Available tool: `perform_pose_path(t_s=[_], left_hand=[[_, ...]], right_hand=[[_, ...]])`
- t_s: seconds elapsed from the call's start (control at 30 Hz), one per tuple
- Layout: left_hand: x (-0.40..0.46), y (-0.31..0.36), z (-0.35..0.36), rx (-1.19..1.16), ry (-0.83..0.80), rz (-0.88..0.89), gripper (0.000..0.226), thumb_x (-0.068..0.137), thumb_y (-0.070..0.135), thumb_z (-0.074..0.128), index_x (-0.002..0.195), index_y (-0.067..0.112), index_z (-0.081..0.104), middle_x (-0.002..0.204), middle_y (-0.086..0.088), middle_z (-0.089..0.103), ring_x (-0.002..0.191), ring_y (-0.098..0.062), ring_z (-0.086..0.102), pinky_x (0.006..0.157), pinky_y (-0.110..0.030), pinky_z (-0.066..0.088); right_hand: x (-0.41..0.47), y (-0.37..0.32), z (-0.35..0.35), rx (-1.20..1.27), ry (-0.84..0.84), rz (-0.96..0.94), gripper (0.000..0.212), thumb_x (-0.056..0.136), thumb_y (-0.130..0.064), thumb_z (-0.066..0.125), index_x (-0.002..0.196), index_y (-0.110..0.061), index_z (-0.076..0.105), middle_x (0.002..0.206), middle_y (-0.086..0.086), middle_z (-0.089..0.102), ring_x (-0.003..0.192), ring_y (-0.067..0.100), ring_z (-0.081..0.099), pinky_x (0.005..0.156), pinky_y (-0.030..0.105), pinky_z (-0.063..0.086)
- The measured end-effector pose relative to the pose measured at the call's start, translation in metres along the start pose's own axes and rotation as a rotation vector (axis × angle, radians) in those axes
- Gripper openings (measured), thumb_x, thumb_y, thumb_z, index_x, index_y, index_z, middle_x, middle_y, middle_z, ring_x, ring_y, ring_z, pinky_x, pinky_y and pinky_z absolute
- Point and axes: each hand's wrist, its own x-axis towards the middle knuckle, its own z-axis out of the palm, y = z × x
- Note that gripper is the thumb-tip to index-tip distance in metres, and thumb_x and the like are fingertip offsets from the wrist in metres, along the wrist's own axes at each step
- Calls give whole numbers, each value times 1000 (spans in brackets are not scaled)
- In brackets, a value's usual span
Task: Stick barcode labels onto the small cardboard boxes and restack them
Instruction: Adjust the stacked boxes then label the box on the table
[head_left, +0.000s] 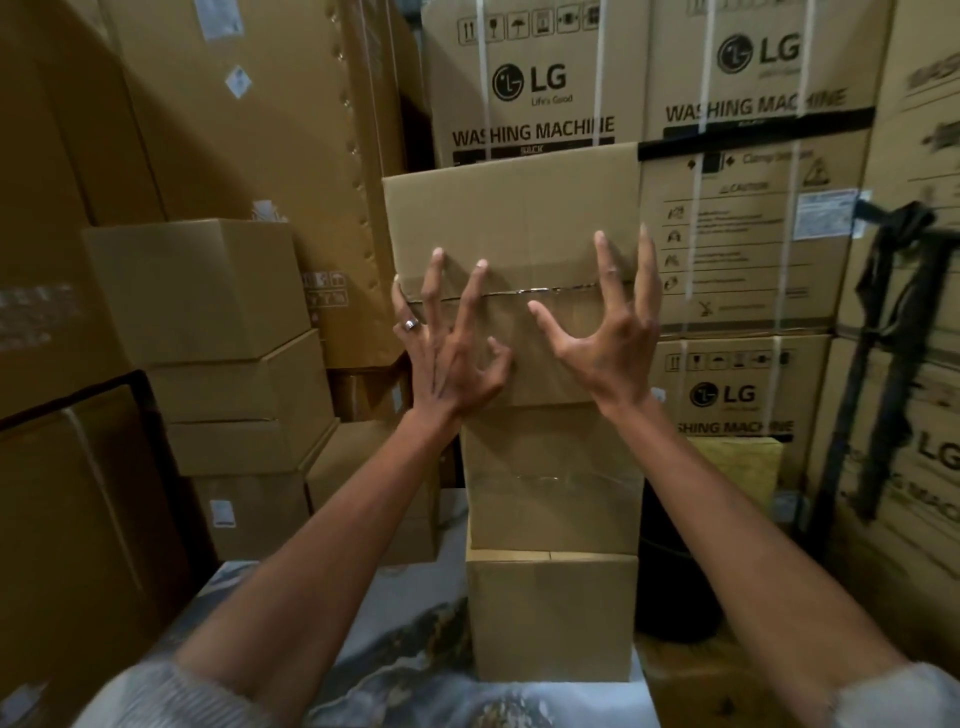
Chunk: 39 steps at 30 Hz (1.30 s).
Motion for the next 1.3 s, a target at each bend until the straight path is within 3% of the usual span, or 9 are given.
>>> perform_pose_path(t_s=[0.13, 0.27, 0.4, 0.5, 0.67, 0.87, 1.0, 1.2, 1.3], left_hand=[[-3, 0, 14, 18, -38, 108, 90, 75, 39, 62, 159, 24, 34, 166, -23, 10, 156, -42, 6, 120, -68, 7], [-1, -2, 24, 34, -89, 165, 91, 76, 35, 65, 160, 24, 30, 168, -23, 6, 156, -42, 5, 122, -66, 4], [1, -3, 25, 47, -109, 242, 92, 75, 31, 67, 160, 19, 31, 167, -25, 6, 157, -39, 4, 121, -68, 6], [-1, -5, 27, 105, -165, 253, 96, 76, 34, 65, 162, 20, 24, 168, -23, 1, 156, -42, -8, 121, -67, 6], [-22, -11, 36, 113, -278, 171, 103, 77, 36, 65, 164, 28, 11, 170, -15, -11, 150, -53, -20, 124, -64, 6], [-46, -15, 38, 44, -300, 106, 104, 77, 34, 68, 164, 29, 10, 171, -8, -12, 153, -46, -18, 123, -62, 18], [-60, -27, 38, 18, -324, 82, 101, 80, 38, 67, 164, 28, 11, 171, -7, -9, 156, -38, -12, 124, -58, 18], [-84, -44, 29, -34, -328, 40, 88, 88, 45, 51, 164, 25, 11, 172, -8, -4, 158, -28, -5, 124, -53, 18], [-102, -64, 24, -62, -311, -31, 81, 94, 41, 45, 164, 25, 9, 172, -5, -2, 158, -22, -4, 126, -46, 17]], right_hand=[[-4, 22, 5, 3, 17, 0, 89, 82, -62, 73, 153, -17, 44, 162, 23, 26, 149, 35, 26, 114, 36, 34], [-7, 40, 9, 6, 2, 25, 88, 84, -59, 73, 154, -17, 40, 163, 23, 22, 151, 35, 22, 114, 49, 42], [-3, 51, 10, -7, -36, 45, 87, 85, -58, 72, 155, -17, 39, 163, 23, 21, 151, 36, 22, 107, 47, 46], [-4, 57, 12, -32, -72, 56, 86, 87, -57, 70, 156, -18, 36, 164, 23, 19, 151, 37, 22, 101, 47, 51], [-25, 63, 19, -17, -137, 81, 84, 89, -50, 70, 158, -21, 31, 167, 19, 11, 154, 32, 17, 113, 50, 43], [-51, 52, 22, -92, -147, 116, 93, 86, -56, 68, 161, -23, 24, 168, 21, 0, 156, 33, 6, 121, 62, 20], [-69, 39, 25, -132, -137, 147, 96, 83, -57, 70, 160, -22, 25, 168, 22, 0, 156, 34, 0, 124, 58, 3], [-109, -3, 43, 1, -192, 53, 81, 87, -40, 69, 157, -18, 34, 167, 19, 11, 156, 32, 8, 124, 59, 7], [-131, -28, 53, 88, -246, -2, 72, 86, -33, 69, 151, -17, 44, 165, 18, 20, 154, 32, 18, 122, 59, 19]])
